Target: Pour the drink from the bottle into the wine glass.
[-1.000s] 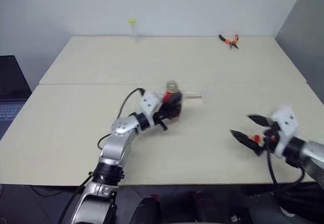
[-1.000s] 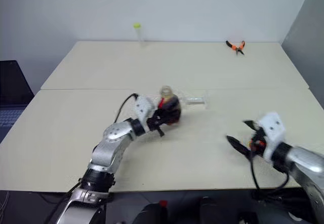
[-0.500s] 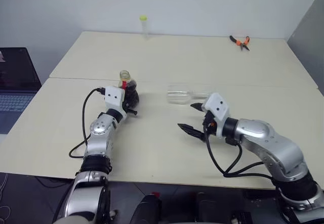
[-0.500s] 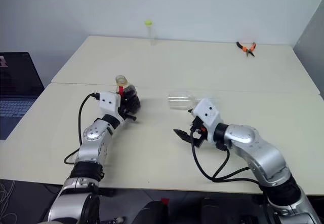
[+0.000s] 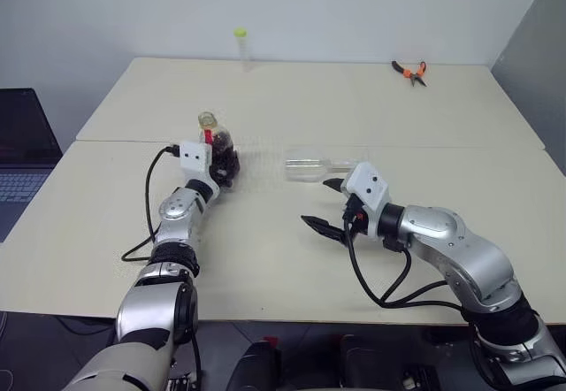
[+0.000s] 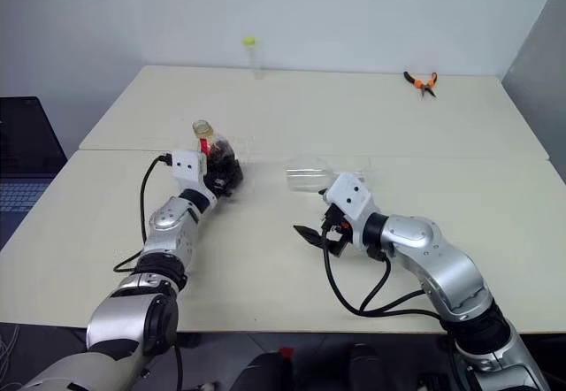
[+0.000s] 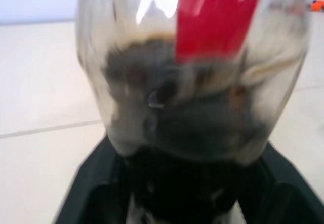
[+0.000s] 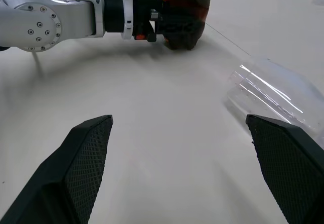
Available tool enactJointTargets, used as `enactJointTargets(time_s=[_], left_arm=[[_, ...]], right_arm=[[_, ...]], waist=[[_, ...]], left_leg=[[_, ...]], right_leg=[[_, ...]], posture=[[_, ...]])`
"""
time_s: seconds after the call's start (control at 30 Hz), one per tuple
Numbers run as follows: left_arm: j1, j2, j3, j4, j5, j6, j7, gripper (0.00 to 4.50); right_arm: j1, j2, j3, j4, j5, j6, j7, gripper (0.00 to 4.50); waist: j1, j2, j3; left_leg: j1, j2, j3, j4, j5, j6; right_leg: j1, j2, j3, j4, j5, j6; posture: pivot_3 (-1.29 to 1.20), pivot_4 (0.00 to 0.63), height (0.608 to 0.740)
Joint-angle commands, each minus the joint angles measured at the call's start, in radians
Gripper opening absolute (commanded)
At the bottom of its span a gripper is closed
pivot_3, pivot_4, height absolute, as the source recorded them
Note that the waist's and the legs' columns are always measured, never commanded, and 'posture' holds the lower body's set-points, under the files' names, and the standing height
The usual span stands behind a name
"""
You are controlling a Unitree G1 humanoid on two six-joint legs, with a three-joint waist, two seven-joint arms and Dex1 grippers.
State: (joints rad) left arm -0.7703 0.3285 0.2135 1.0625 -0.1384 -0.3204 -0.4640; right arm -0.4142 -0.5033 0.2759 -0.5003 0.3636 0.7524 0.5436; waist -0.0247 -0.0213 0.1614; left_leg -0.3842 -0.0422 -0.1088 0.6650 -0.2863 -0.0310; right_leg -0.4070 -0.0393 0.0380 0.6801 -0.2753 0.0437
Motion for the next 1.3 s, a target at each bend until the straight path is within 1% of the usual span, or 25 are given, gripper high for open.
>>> enactJointTargets(time_s=[0.03, 0.1, 0.2, 0.33, 0.47, 0.53, 0.6, 0.67, 0.73, 0.83, 0.9, 0.97, 1.07, 1.1, 1.17, 1.3], left_arm=[[0.017, 0.005, 0.009, -0.031, -0.017, -0.027, -0.022, 3.98], [0.03, 0.001, 0.013, -0.05, -0.026, -0.025, -0.031, 4.45], [0.061, 0.0, 0.012, -0.098, -0.036, -0.018, -0.035, 4.45], [0.143, 0.014, 0.013, -0.237, -0.035, 0.03, 0.007, 4.45], [0.272, 0.019, 0.026, -0.457, -0.063, 0.134, 0.023, 4.45], [0.362, 0.022, 0.025, -0.599, -0.067, 0.196, 0.04, 4.45], [0.458, 0.025, 0.021, -0.747, -0.081, 0.277, 0.045, 4.45], [0.533, 0.041, -0.004, -0.862, -0.087, 0.339, 0.01, 4.45], [0.591, 0.062, -0.027, -0.958, -0.117, 0.415, -0.041, 4.45], [0.649, 0.135, -0.093, -1.077, -0.14, 0.491, -0.17, 4.45], [0.642, 0.186, -0.133, -1.122, -0.149, 0.514, -0.254, 4.45], [0.621, 0.213, -0.154, -1.145, -0.179, 0.552, -0.308, 4.45], [0.598, 0.227, -0.172, -1.156, -0.201, 0.587, -0.354, 4.45], [0.589, 0.229, -0.18, -1.157, -0.203, 0.595, -0.367, 4.45], [0.553, 0.226, -0.202, -1.152, -0.203, 0.603, -0.398, 4.45], [0.497, 0.21, -0.225, -1.114, -0.184, 0.59, -0.42, 4.45]], right_arm=[[0.015, -0.013, -0.027, -0.051, 0.005, -0.002, 0.015, 4.5], [0.022, -0.016, -0.03, -0.056, 0.006, -0.001, 0.017, 4.5], [0.03, -0.02, -0.03, -0.063, 0.006, 0.001, 0.021, 4.5], [0.05, -0.032, -0.025, -0.079, -0.004, -0.003, 0.026, 4.5], [0.084, -0.044, -0.038, -0.1, -0.003, -0.006, 0.025, 4.5], [0.118, -0.057, -0.047, -0.11, -0.02, -0.022, 0.016, 4.5], [0.16, -0.076, -0.053, -0.109, -0.067, -0.063, -0.004, 4.5], [0.191, -0.085, -0.055, -0.096, -0.127, -0.112, -0.034, 4.5], [0.209, -0.077, -0.06, -0.071, -0.199, -0.166, -0.092, 4.5], [0.203, -0.061, -0.019, -0.002, -0.377, -0.27, -0.217, 4.5], [0.157, -0.066, 0.063, 0.083, -0.565, -0.382, -0.306, 4.5], [0.111, -0.073, 0.132, 0.166, -0.718, -0.45, -0.359, 4.5], [0.068, -0.064, 0.188, 0.267, -0.877, -0.513, -0.425, 4.5], [0.054, -0.054, 0.2, 0.302, -0.913, -0.522, -0.439, 4.5], [-0.002, -0.024, 0.254, 0.405, -1.04, -0.51, -0.475, 4.5], [-0.089, 0.045, 0.306, 0.554, -1.174, -0.491, -0.485, 4.5]], waist=[[-0.001, 0.0, 0.0], [-0.002, 0.0, 0.0], [-0.002, 0.0, 0.0], [-0.003, 0.0, 0.0], [-0.003, 0.0, 0.0], [-0.004, 0.0, 0.0], [-0.004, 0.0, 0.0], [-0.003, 0.0, 0.0], [-0.003, 0.0, 0.0], [-0.003, 0.0, 0.0], [-0.003, 0.0, 0.0], [-0.004, 0.0, 0.0], [-0.004, 0.001, 0.0], [-0.004, 0.001, 0.0], [-0.005, 0.001, 0.0], [-0.006, 0.001, 0.0]], left_leg=[[0.0, 0.0, 0.0, 0.0, 0.0, 0.0], [0.0, 0.0, 0.0, 0.0, 0.0, 0.0], [0.0, 0.0, 0.0, 0.0, 0.0, 0.0], [0.0, 0.001, 0.0, 0.0, 0.0, 0.0], [0.0, 0.002, 0.0, -0.001, 0.0, 0.0], [0.0, 0.002, 0.0, -0.001, 0.0, 0.0], [0.0, 0.002, 0.0, -0.001, 0.0, 0.0], [0.001, 0.002, 0.0, -0.001, 0.0, 0.0], [0.001, 0.002, 0.0, -0.001, -0.001, 0.001], [0.002, 0.002, 0.0, -0.001, -0.002, 0.003], [0.003, 0.002, 0.001, -0.001, -0.001, 0.001], [0.003, 0.001, 0.002, -0.002, 0.0, -0.001], [0.003, 0.002, 0.002, -0.002, 0.0, -0.001], [0.003, 0.002, 0.003, -0.002, 0.0, -0.001], [0.003, 0.002, 0.004, -0.002, 0.0, -0.001], [0.003, 0.002, 0.003, -0.002, 0.0, -0.001]], right_leg=[[0.0, 0.0, 0.0, 0.0, 0.0, 0.0], [0.0, 0.0, 0.0, 0.0, 0.0, 0.0], [0.0, 0.0, 0.0, 0.0, 0.0, 0.0], [0.0, 0.0, 0.001, 0.0, 0.0, 0.0], [0.0, -0.002, 0.001, 0.0, 0.0, 0.0], [0.0, -0.002, 0.001, 0.0, 0.0, 0.0], [0.0, -0.002, 0.001, 0.0, 0.0, 0.0], [0.0, -0.003, 0.002, 0.0, 0.0, 0.0], [0.001, -0.003, 0.001, 0.0, 0.0, 0.0], [0.001, -0.002, 0.001, 0.0, 0.0, 0.0], [0.002, -0.001, 0.001, 0.0, 0.0, 0.0], [0.002, 0.001, 0.002, 0.0, 0.0, 0.0], [0.002, 0.001, 0.002, 0.0, 0.0, -0.001], [0.001, 0.001, 0.002, 0.0, 0.0, -0.001], [0.001, 0.001, 0.003, -0.001, 0.0, -0.001], [0.001, 0.002, 0.003, 0.0, 0.0, -0.001]], posture=[[0.0, 0.15, 0.74], [0.0, 0.15, 0.74], [0.0, 0.15, 0.74], [0.0, 0.15, 0.74], [0.0, 0.15, 0.74], [0.0, 0.15, 0.74], [0.0, 0.15, 0.74], [0.0, 0.15, 0.74], [0.0, 0.15, 0.74], [0.0, 0.15, 0.74], [0.0, 0.15, 0.74], [0.0, 0.15, 0.74], [0.0, 0.15, 0.74], [0.0, 0.15, 0.74], [0.0, 0.15, 0.74], [0.0, 0.15, 0.74]])
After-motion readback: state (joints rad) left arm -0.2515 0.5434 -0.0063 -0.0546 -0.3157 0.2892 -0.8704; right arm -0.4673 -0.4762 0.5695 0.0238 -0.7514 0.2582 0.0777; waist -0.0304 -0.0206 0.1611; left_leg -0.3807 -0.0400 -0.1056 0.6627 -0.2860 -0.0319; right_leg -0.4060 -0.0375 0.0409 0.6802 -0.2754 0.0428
